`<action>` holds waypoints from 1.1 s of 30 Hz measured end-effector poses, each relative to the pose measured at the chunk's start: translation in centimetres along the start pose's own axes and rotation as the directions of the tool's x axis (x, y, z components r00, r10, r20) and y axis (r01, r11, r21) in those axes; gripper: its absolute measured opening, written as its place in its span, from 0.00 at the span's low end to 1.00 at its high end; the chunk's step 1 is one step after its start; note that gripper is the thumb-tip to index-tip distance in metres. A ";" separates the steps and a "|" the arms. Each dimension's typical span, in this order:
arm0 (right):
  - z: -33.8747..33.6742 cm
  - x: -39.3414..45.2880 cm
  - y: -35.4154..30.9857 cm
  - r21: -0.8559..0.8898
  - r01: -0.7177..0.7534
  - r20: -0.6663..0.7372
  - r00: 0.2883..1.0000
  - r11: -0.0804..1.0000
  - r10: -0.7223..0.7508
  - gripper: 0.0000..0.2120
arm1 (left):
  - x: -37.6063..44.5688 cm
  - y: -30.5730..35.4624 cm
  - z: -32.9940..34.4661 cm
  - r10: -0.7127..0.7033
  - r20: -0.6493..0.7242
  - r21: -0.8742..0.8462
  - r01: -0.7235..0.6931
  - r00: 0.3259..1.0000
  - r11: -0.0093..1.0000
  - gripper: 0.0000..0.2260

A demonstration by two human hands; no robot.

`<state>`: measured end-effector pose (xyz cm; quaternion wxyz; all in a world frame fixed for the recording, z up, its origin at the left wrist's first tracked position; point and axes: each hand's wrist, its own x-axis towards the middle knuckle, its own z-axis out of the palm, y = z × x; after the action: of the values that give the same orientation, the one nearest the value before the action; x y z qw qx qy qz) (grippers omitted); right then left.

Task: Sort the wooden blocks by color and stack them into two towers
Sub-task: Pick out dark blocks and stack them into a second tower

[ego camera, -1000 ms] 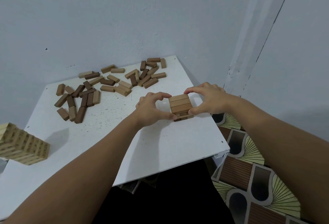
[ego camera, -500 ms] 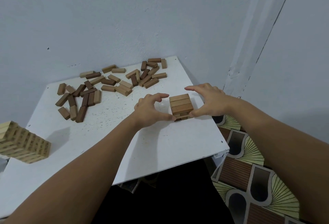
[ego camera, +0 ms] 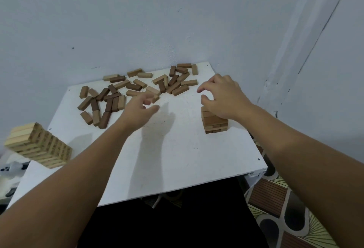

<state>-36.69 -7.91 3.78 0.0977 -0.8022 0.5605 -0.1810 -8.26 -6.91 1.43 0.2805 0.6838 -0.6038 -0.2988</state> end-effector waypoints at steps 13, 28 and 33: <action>9.3 6.5 -9.8 -0.062 -0.082 0.381 0.919 0.995 0.099 0.29 | 3.0 -4.3 -2.2 -0.130 0.183 0.362 0.056 0.975 0.930 0.32; 11.1 12.6 -11.1 -0.076 -0.188 0.445 0.872 0.979 0.202 0.32 | 6.1 -4.8 -1.4 -0.224 0.292 0.536 0.035 0.930 0.844 0.37; 12.4 11.5 -9.8 -0.010 -0.145 0.275 0.951 0.989 0.142 0.09 | 5.8 -5.7 -2.6 -0.146 0.266 0.383 0.035 0.953 0.923 0.37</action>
<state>-19.72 -15.73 -1.98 0.1918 -0.7762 0.5972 -0.0631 -2.04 -12.01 -1.50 0.0393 0.7007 -0.6516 -0.2879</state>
